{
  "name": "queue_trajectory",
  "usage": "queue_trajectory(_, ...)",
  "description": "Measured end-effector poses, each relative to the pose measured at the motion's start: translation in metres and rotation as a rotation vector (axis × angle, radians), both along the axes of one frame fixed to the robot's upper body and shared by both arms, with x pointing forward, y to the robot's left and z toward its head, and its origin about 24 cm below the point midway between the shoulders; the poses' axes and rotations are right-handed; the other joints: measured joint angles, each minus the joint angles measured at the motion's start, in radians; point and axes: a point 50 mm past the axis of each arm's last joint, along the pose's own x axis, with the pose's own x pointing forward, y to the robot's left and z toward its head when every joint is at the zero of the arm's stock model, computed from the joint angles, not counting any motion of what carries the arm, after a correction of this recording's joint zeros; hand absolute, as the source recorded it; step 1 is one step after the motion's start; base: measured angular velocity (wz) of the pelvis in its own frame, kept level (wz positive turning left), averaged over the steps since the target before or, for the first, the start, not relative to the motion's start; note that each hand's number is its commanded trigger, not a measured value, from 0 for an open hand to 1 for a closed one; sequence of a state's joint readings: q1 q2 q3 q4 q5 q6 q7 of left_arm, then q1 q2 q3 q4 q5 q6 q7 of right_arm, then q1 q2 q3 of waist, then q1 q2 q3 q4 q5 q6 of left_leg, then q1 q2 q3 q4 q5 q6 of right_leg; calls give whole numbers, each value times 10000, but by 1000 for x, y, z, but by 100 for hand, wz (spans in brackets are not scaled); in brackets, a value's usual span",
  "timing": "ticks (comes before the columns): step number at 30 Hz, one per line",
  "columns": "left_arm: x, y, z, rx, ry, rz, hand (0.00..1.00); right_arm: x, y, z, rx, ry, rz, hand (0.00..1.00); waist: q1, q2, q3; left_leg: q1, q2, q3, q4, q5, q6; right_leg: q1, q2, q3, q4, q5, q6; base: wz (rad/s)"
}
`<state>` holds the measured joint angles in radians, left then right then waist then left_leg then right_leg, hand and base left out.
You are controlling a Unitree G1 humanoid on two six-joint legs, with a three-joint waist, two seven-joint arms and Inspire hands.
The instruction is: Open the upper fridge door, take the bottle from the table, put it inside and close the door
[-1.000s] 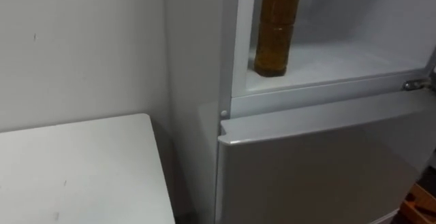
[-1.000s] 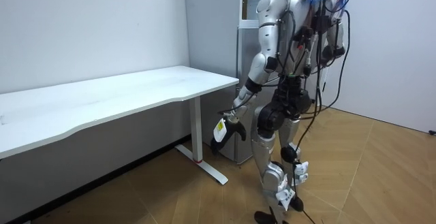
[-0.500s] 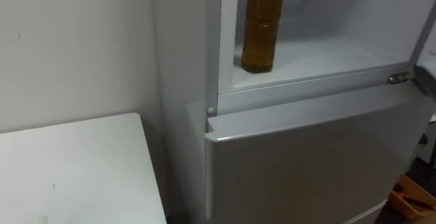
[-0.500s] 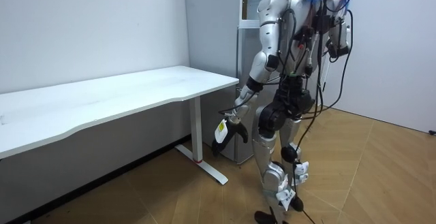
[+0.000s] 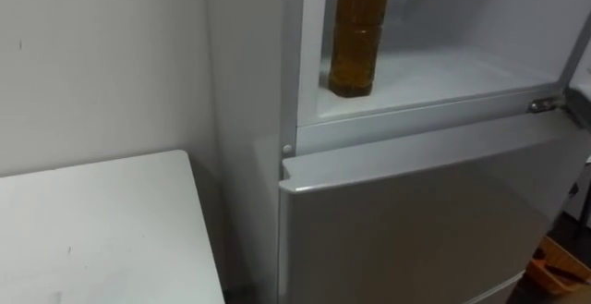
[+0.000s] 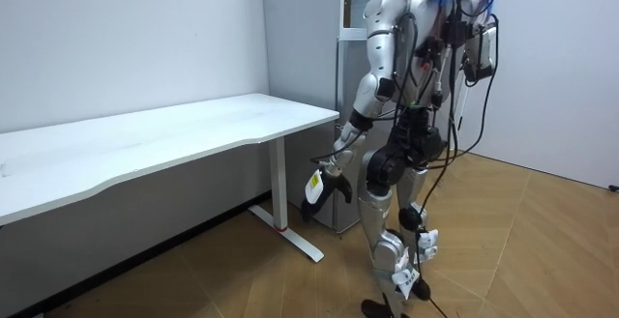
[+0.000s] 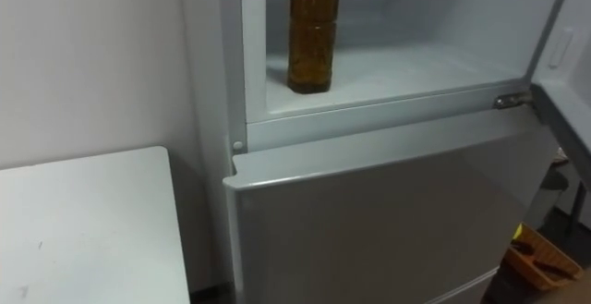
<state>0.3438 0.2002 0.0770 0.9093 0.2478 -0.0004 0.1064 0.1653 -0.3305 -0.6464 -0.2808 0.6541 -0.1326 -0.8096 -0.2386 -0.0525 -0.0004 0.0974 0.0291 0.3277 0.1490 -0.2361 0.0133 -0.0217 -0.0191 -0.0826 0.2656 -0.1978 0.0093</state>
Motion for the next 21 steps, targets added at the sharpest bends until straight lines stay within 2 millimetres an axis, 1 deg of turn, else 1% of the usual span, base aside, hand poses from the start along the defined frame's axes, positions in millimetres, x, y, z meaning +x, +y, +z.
queue_trajectory(5, -2, 0, 0, -20, 75, 6, 0, 0, 1, 1, -313, 171, -125, 0, 55, -17, 2, -5, -7, 15, 2, 0, 0, -19, -5, 4, 7, -2, 2, -1)
queue_trajectory(6, -2, 0, 0, -33, 72, 4, 0, 0, 1, 2, -398, 228, -148, 0, 133, -24, 2, -5, -9, 38, 5, 0, 0, -24, -4, 7, 3, -3, 2, -6)
queue_trajectory(10, -1, -2, -1, -98, 38, 17, 0, 1, 3, 3, -833, 511, -226, 0, 266, -54, 4, 18, -15, 94, 43, 0, 1, 16, -15, 16, -49, -3, 2, -4)
queue_trajectory(11, -1, -2, -1, -96, 49, 20, 0, 3, 5, 2, -928, 624, -127, 0, 269, -87, -6, 22, -13, 107, 58, 0, 1, 26, -17, 17, -68, -3, 2, 0)
queue_trajectory(14, -2, -2, -1, -103, 67, 17, 0, 8, 10, 0, -979, 750, 276, 0, 282, -167, -2, 20, -12, 109, 97, 0, 2, 36, -25, 15, -82, -3, 2, 0)
queue_trajectory(16, -3, -2, -2, -105, 113, 31, 0, 10, 12, -1, -1016, 791, 514, 0, 311, -185, -1, 22, -12, 108, 97, -1, 3, 32, -25, 14, -89, -3, 2, 0)
queue_trajectory(21, -3, -3, -2, -106, 120, 51, 0, 14, 21, 3, -1359, 704, 1170, 0, 423, -130, -4, 18, 5, 108, 93, -1, 2, 32, -10, 2, -78, 1, -3, 0)
